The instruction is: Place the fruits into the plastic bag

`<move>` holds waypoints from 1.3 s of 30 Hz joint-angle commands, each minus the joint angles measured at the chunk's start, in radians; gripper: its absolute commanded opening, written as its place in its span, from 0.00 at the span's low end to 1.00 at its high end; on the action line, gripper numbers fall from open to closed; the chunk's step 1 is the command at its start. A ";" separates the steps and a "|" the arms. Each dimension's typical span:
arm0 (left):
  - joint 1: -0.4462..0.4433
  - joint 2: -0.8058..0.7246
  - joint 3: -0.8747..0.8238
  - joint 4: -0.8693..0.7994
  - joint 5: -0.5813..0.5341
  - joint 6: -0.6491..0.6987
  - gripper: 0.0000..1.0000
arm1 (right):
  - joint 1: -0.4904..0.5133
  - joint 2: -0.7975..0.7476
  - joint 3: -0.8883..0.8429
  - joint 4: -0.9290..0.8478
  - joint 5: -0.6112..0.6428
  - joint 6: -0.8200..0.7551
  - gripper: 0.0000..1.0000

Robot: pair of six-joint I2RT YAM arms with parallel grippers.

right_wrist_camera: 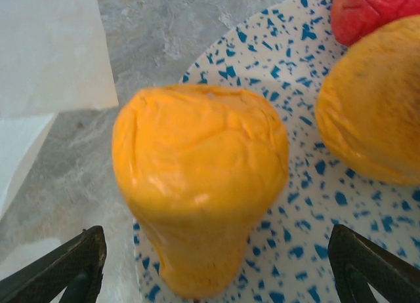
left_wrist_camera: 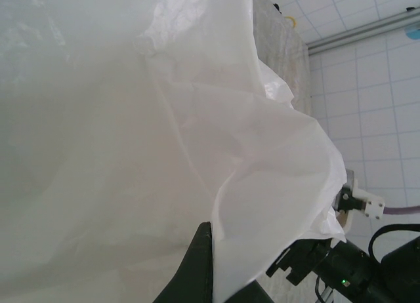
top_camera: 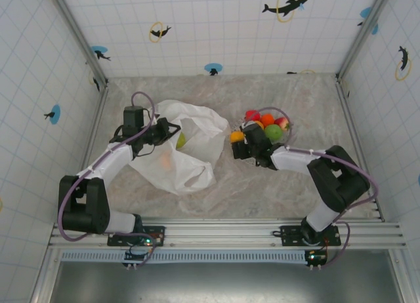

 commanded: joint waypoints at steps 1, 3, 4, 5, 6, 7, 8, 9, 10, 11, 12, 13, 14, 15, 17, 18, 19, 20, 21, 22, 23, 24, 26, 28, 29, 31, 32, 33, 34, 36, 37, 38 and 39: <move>0.009 -0.018 0.011 -0.005 0.013 0.010 0.00 | -0.005 0.048 0.063 0.045 -0.023 0.019 0.89; 0.010 -0.018 0.010 -0.004 0.014 0.008 0.00 | -0.006 0.076 0.089 0.052 -0.029 0.023 0.89; 0.011 -0.018 0.011 -0.004 0.016 0.008 0.00 | -0.007 0.088 0.100 0.052 -0.029 0.025 0.89; 0.010 -0.018 0.009 -0.004 0.016 0.008 0.00 | -0.008 0.102 0.114 0.049 -0.026 0.026 0.88; 0.011 -0.019 0.011 -0.004 0.016 0.008 0.00 | -0.008 0.113 0.125 0.049 -0.025 0.028 0.88; 0.012 -0.019 0.014 -0.004 0.016 0.007 0.00 | -0.009 0.123 0.133 0.051 -0.023 0.030 0.87; 0.012 -0.021 0.011 -0.004 0.016 0.007 0.00 | -0.011 0.133 0.142 0.052 -0.022 0.031 0.86; 0.013 -0.021 0.011 -0.002 0.018 0.008 0.00 | -0.014 0.142 0.150 0.051 -0.022 0.031 0.85; 0.013 -0.021 0.011 -0.001 0.018 0.008 0.00 | -0.016 0.151 0.157 0.051 -0.021 0.033 0.84; 0.014 -0.021 0.011 -0.002 0.019 0.008 0.00 | -0.017 0.158 0.163 0.049 -0.023 0.033 0.83; 0.015 -0.021 0.011 -0.002 0.019 0.006 0.00 | -0.019 0.166 0.167 0.049 -0.023 0.032 0.82; 0.015 -0.021 0.010 -0.001 0.021 0.006 0.00 | -0.021 0.170 0.170 0.050 -0.025 0.033 0.80; 0.015 -0.021 0.009 -0.002 0.021 0.006 0.00 | -0.021 0.174 0.171 0.051 -0.025 0.033 0.79; 0.016 -0.021 0.010 -0.001 0.022 0.006 0.00 | -0.023 0.175 0.172 0.052 -0.024 0.033 0.77; 0.016 -0.021 0.009 0.001 0.022 0.004 0.00 | -0.026 0.175 0.169 0.054 -0.026 0.030 0.72; 0.017 -0.021 0.009 0.001 0.024 0.004 0.00 | -0.026 0.171 0.167 0.054 -0.026 0.027 0.71; 0.016 -0.021 0.008 0.001 0.023 0.003 0.00 | -0.026 0.168 0.164 0.054 -0.024 0.025 0.69; 0.018 -0.021 0.009 0.002 0.025 0.003 0.00 | -0.028 0.160 0.159 0.055 -0.025 0.024 0.68; 0.018 -0.021 0.009 0.002 0.025 0.003 0.00 | -0.029 0.152 0.152 0.058 -0.026 0.022 0.67; 0.018 -0.021 0.008 0.004 0.025 0.002 0.00 | -0.030 0.144 0.147 0.060 -0.027 0.021 0.66; 0.018 -0.021 0.008 0.005 0.026 0.002 0.00 | -0.032 0.134 0.140 0.062 -0.026 0.019 0.65; 0.019 -0.020 0.007 0.005 0.026 0.000 0.00 | -0.033 0.123 0.134 0.064 -0.027 0.018 0.64; 0.019 -0.021 0.006 0.006 0.027 0.000 0.00 | -0.035 0.100 0.120 0.063 -0.026 0.014 0.63; 0.019 -0.021 0.006 0.007 0.027 0.000 0.00 | -0.035 0.073 0.105 0.062 -0.026 0.008 0.61; 0.018 -0.021 0.007 0.007 0.028 0.000 0.00 | -0.035 0.057 0.096 0.062 -0.025 0.006 0.61; 0.018 -0.019 0.008 0.009 0.030 -0.002 0.00 | -0.036 0.020 0.078 0.058 -0.024 0.002 0.60; 0.019 -0.018 0.006 0.008 0.033 -0.002 0.00 | -0.037 -0.002 0.065 0.056 -0.021 0.001 0.60; 0.018 -0.018 0.006 0.009 0.034 -0.003 0.00 | -0.037 -0.023 0.054 0.054 -0.020 -0.002 0.60; 0.018 -0.018 0.007 0.010 0.035 -0.003 0.00 | -0.037 -0.050 0.042 0.049 -0.017 -0.007 0.59; 0.018 -0.018 0.005 0.012 0.036 -0.004 0.00 | -0.037 -0.104 0.016 0.037 -0.009 -0.016 0.58; 0.018 -0.018 0.005 0.013 0.036 -0.005 0.00 | -0.037 -0.136 0.002 0.027 -0.002 -0.022 0.58; 0.018 -0.018 0.004 0.013 0.038 -0.006 0.00 | -0.037 -0.170 -0.013 0.017 0.004 -0.027 0.58; 0.020 -0.018 0.004 0.015 0.038 -0.008 0.00 | -0.037 -0.204 -0.027 0.008 0.005 -0.030 0.58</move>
